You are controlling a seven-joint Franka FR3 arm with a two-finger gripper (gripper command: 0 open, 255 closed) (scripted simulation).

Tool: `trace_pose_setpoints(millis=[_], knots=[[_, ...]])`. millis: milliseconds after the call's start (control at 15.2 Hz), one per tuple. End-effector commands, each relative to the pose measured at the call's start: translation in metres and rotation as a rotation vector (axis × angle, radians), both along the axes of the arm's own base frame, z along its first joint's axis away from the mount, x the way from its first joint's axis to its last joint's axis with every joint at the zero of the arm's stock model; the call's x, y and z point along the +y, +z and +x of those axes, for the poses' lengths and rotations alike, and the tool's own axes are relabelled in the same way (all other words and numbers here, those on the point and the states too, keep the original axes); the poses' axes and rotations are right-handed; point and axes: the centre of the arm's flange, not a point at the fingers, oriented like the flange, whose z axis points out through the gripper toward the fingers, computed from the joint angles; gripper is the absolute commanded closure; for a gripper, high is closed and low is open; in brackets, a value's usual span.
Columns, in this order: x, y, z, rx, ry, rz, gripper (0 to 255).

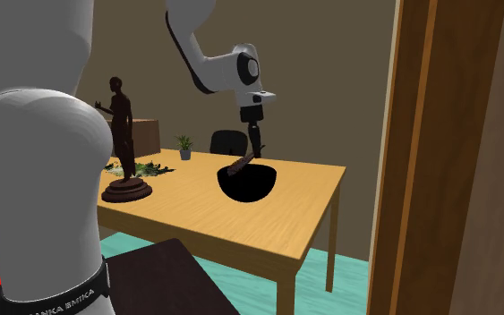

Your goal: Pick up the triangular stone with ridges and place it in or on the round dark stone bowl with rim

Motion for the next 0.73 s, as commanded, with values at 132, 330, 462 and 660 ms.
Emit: trace_pose_setpoints(millis=[132, 330, 462, 660], knots=[[0.000, -0.021, 0.000, 0.000, 0.000, 0.000, 255], [0.000, -0.037, 0.000, 0.000, 0.000, 0.000, 255], [0.000, -0.047, 0.000, 0.000, 0.000, 0.000, 255], [0.000, -0.050, 0.000, 0.000, 0.000, 0.000, 255]])
